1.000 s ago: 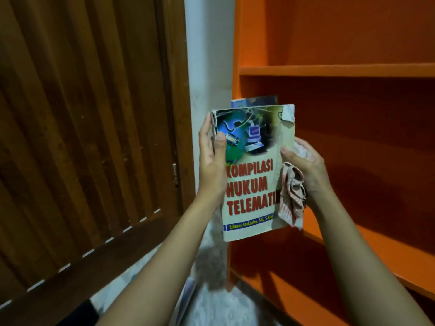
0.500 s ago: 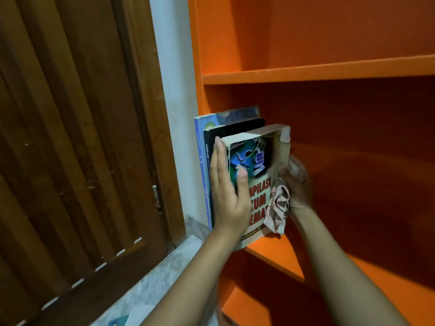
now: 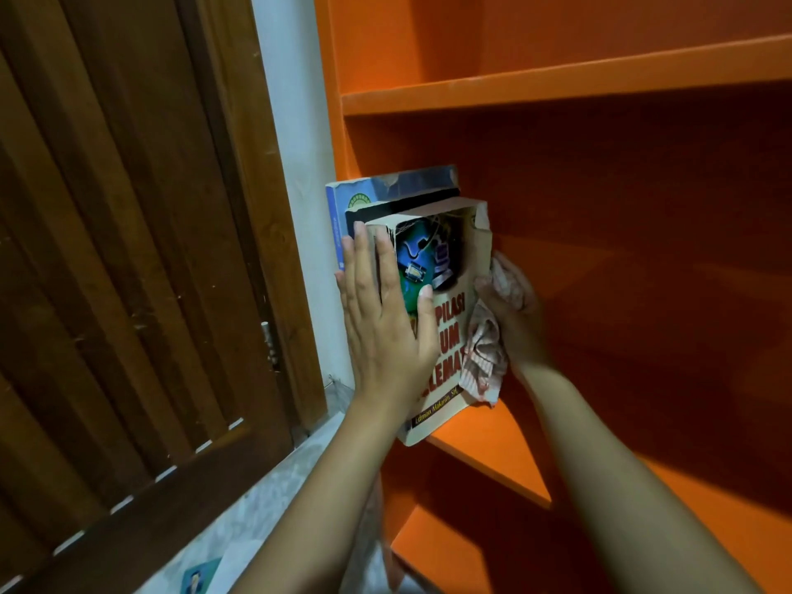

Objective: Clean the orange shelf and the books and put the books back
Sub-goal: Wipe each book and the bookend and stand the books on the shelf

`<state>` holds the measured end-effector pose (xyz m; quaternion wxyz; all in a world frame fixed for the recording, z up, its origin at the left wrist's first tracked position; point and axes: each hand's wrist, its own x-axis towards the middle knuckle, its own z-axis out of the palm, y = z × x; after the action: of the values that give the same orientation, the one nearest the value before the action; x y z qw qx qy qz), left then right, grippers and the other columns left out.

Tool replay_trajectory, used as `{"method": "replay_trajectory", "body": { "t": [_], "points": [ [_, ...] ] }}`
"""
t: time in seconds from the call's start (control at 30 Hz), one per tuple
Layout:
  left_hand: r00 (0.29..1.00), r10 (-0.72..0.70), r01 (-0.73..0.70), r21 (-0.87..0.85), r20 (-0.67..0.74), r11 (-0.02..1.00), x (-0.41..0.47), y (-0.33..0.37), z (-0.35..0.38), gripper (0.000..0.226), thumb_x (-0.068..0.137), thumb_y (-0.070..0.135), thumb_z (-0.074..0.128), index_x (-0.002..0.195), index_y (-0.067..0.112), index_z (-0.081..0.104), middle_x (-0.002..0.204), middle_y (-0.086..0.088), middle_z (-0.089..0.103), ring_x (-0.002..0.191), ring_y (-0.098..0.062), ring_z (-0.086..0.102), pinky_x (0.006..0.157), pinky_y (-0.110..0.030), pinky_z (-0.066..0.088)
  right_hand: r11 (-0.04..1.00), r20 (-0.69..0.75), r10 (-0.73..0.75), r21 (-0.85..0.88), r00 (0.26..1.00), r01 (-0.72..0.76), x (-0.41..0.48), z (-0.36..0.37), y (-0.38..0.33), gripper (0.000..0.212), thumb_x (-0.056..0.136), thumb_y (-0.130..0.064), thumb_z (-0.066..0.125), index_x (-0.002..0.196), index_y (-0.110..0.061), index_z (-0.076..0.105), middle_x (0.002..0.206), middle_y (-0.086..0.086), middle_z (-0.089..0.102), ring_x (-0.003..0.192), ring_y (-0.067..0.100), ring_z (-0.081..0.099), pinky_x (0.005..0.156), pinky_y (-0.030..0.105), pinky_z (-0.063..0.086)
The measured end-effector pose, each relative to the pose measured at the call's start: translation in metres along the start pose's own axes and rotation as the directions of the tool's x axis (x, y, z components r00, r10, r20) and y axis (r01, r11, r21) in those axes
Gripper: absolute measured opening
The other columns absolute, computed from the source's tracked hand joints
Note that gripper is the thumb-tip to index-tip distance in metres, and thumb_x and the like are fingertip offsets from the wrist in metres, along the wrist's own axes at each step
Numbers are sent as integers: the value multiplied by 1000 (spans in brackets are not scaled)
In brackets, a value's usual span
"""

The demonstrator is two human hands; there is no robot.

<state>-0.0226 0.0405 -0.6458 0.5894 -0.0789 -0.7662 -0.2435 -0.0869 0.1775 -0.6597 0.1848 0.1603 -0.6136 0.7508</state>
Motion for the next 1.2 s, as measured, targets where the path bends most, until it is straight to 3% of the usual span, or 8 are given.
{"method": "replay_trajectory", "body": {
  "t": [0.2,0.37,0.5,0.63,0.77,0.87,1.0,1.2],
  "points": [
    [1000,-8,8,9,12,1000,-2,4,-3,63,92,21,46,144,3,15,151,-11,11,143,-18,3,118,-28,-8,998,-39,16,-57,999,-19,-7,-5,-5,42,87,-9,62,126,-18,52,108,-18,59,94,-7,61,81,20,55],
    [996,-26,24,28,90,999,0,5,-13,69,90,16,52,147,6,14,154,-10,13,144,-26,9,120,-32,1,989,-164,60,-124,985,-81,-13,-5,-21,43,84,-11,66,125,-21,56,126,-4,56,113,15,56,88,33,54],
    [984,-85,88,-10,159,996,8,14,-33,65,91,16,51,148,8,22,153,-12,24,142,-23,18,118,-31,15,970,-219,14,-233,976,-67,-18,0,-54,45,84,-12,65,127,-20,54,132,-3,53,111,8,51,69,9,49],
    [974,-104,129,-117,203,985,22,19,-64,57,93,19,48,146,9,28,149,-8,31,137,-18,30,109,-34,35,950,-220,-88,-311,971,15,-31,10,-91,42,85,-13,66,125,-17,55,121,-3,59,111,7,55,80,9,44],
    [964,-79,111,-113,256,987,30,7,-102,41,96,23,46,135,11,43,130,-3,50,120,-10,44,95,-23,37,775,-159,-314,-612,936,156,-69,35,-118,30,84,-31,64,114,-30,61,109,-8,65,99,9,59,78,25,47],
    [926,-101,120,-30,364,992,17,-17,-129,35,96,24,47,130,14,48,123,0,56,116,-11,49,91,-26,41,675,25,-412,-664,911,323,-108,66,-114,30,82,-28,64,111,-33,63,108,-8,65,97,14,61,74,28,47],
    [835,-189,118,168,517,979,-26,-58,-156,35,96,27,45,130,16,49,122,-3,58,113,-17,53,90,-31,45,579,273,-264,-722,925,379,-151,104,-67,34,79,-35,60,113,-32,61,108,-4,65,96,22,63,71,34,51],
    [549,-464,150,464,695,873,-118,-136,-178,36,95,32,45,126,14,51,122,-8,56,112,-26,52,90,-38,43,536,299,294,-838,908,103,-207,140,31,33,79,-38,62,112,-37,60,114,-8,65,106,20,59,77,27,45]
  ]
}}
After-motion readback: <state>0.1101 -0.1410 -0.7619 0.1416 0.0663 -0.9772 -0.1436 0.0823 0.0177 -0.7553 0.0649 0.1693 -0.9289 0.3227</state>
